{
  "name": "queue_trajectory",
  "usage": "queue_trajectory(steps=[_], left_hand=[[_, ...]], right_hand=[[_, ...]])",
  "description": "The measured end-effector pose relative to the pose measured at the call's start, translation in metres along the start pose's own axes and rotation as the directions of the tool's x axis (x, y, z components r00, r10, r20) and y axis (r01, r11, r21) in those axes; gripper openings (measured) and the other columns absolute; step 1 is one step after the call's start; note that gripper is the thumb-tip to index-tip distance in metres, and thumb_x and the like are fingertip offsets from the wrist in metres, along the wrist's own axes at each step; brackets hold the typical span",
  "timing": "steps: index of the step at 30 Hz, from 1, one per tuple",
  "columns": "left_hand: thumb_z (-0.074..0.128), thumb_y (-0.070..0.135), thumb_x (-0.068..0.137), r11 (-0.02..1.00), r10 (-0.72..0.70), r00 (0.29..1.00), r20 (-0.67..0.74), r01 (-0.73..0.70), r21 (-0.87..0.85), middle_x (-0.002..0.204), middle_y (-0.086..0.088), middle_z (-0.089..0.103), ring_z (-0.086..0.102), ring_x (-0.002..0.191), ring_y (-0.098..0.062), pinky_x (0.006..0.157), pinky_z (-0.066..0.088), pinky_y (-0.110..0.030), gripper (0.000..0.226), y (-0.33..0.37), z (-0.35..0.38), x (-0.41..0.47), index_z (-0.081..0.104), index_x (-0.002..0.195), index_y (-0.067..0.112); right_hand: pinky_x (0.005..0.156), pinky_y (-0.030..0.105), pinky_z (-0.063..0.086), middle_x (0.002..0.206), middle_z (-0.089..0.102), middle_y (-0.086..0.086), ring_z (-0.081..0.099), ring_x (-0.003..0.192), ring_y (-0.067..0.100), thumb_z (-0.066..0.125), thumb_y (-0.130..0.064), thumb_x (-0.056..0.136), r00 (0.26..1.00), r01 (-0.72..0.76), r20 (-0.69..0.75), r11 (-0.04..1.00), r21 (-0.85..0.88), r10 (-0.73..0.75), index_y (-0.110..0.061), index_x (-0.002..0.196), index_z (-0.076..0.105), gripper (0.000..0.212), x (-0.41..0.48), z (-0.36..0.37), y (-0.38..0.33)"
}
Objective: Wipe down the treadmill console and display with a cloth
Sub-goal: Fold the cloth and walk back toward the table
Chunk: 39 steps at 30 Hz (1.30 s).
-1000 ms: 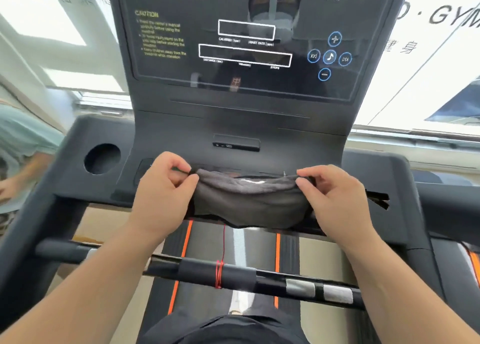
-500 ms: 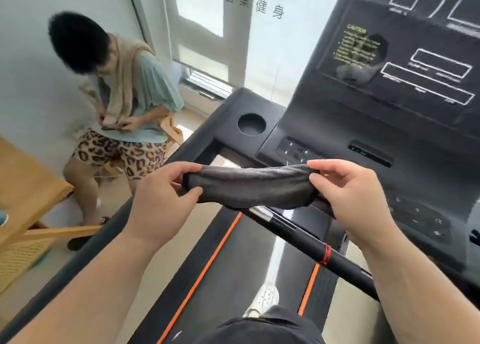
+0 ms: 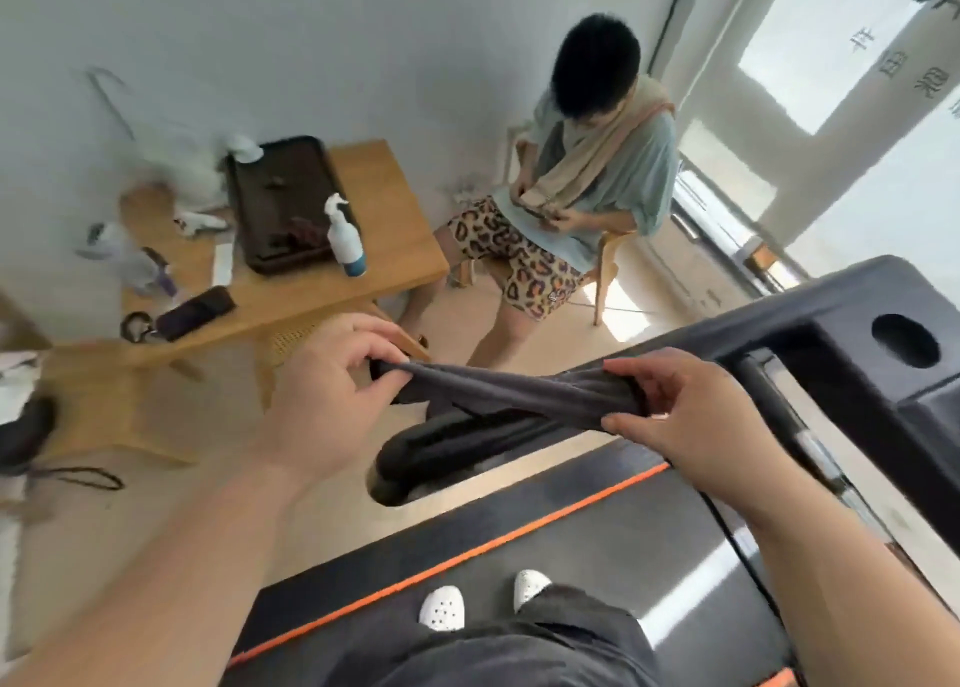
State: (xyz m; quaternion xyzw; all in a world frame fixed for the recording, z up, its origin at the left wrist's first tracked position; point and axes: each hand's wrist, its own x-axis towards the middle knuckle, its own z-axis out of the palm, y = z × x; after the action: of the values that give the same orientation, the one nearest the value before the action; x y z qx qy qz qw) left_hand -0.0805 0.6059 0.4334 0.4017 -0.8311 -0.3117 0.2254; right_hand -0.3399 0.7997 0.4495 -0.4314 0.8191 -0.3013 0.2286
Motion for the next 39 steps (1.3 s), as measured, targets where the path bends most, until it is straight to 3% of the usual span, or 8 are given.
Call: queue_trajectory(steps=[2, 7, 12, 16, 20, 27, 33, 39], left_hand=[[0.075, 0.018, 0.087, 0.992, -0.111, 0.994, -0.016, 0.11, -0.056, 0.106, 0.018, 0.068, 0.059, 0.101, 0.005, 0.089, 0.049, -0.018, 0.014, -0.021, -0.022, -0.019, 0.071, 0.09, 0.03], [0.074, 0.011, 0.088, 0.9, -0.401, 0.909, -0.114, 0.368, -0.232, 0.079, 0.01, 0.07, 0.065, 0.078, -0.009, 0.066, 0.053, -0.022, 0.02, -0.059, -0.062, -0.074, 0.071, 0.082, 0.031], [0.073, -0.002, 0.086, 0.742, -0.65, 0.691, -0.316, 0.487, -0.462, 0.075, 0.01, 0.073, 0.067, 0.076, -0.01, 0.074, 0.053, -0.028, 0.027, -0.086, -0.086, -0.143, 0.073, 0.081, 0.024], [0.069, -0.006, 0.088, 0.588, -0.797, 0.47, -0.38, 0.456, -0.668, 0.085, -0.008, 0.07, 0.065, 0.083, -0.023, 0.082, 0.057, -0.045, 0.024, -0.109, -0.104, -0.2, 0.07, 0.088, 0.018], [0.068, -0.004, 0.09, 0.521, -0.848, 0.326, -0.417, 0.376, -0.766, 0.091, -0.013, 0.066, 0.064, 0.086, -0.025, 0.093, 0.053, -0.061, 0.025, -0.133, -0.13, -0.258, 0.071, 0.094, 0.02], [0.062, -0.007, 0.092, 0.48, -0.877, 0.141, -0.459, 0.286, -0.829, 0.078, -0.01, 0.066, 0.067, 0.074, -0.022, 0.069, 0.06, -0.042, 0.029, -0.198, -0.204, -0.379, 0.067, 0.102, 0.02], [0.066, -0.006, 0.09, 0.422, -0.9, 0.011, -0.436, 0.274, -0.864, 0.073, -0.004, 0.07, 0.07, 0.068, -0.018, 0.059, 0.061, -0.035, 0.028, -0.247, -0.281, -0.48, 0.067, 0.099, 0.02], [0.066, -0.004, 0.091, 0.382, -0.911, -0.076, -0.405, 0.215, -0.899, 0.081, -0.007, 0.072, 0.071, 0.069, -0.017, 0.057, 0.057, -0.031, 0.026, -0.296, -0.334, -0.524, 0.067, 0.106, 0.016]], right_hand=[[0.078, 0.012, 0.045, 0.097, 0.065, -0.011, 0.06, 0.087, 0.006, 0.092, -0.019, 0.071, 0.988, 0.107, 0.121, 0.993, -0.051, -0.101, -0.027, 0.12, 0.075, 0.053, 0.018, 0.019, -0.02], [0.075, 0.005, 0.036, 0.091, 0.058, -0.02, 0.054, 0.086, -0.004, 0.086, -0.016, 0.079, 0.889, 0.398, 0.302, 0.906, -0.143, -0.343, -0.027, 0.116, 0.076, 0.04, 0.053, 0.072, -0.066], [0.083, 0.018, 0.045, 0.104, 0.057, -0.02, 0.055, 0.096, -0.003, 0.077, -0.027, 0.088, 0.749, 0.54, 0.478, 0.841, -0.038, -0.459, -0.031, 0.095, 0.077, 0.008, 0.064, 0.135, -0.11], [0.082, 0.029, 0.052, 0.099, 0.07, -0.013, 0.063, 0.09, 0.004, 0.072, -0.025, 0.094, 0.683, 0.44, 0.587, 0.886, 0.145, -0.435, -0.026, 0.09, 0.077, 0.006, 0.054, 0.186, -0.153], [0.066, 0.019, 0.05, 0.081, 0.069, -0.002, 0.062, 0.077, 0.007, 0.068, -0.022, 0.098, 0.612, 0.411, 0.654, 0.885, 0.217, -0.444, -0.025, 0.09, 0.074, 0.01, 0.024, 0.238, -0.205], [0.073, 0.04, 0.058, 0.08, 0.071, 0.01, 0.067, 0.073, 0.021, 0.07, -0.02, 0.096, 0.563, 0.381, 0.698, 0.889, 0.255, -0.442, -0.023, 0.087, 0.075, 0.01, -0.07, 0.367, -0.307], [0.059, 0.022, 0.059, 0.091, 0.072, 0.021, 0.072, 0.072, 0.018, 0.073, -0.014, 0.094, 0.533, 0.261, 0.753, 0.922, 0.286, -0.385, -0.016, 0.091, 0.075, 0.004, -0.167, 0.469, -0.4], [0.065, 0.033, 0.064, 0.087, 0.073, 0.019, 0.074, 0.081, 0.03, 0.072, -0.011, 0.095, 0.444, 0.184, 0.823, 0.935, 0.302, -0.353, -0.012, 0.09, 0.072, 0.005, -0.222, 0.551, -0.47]])
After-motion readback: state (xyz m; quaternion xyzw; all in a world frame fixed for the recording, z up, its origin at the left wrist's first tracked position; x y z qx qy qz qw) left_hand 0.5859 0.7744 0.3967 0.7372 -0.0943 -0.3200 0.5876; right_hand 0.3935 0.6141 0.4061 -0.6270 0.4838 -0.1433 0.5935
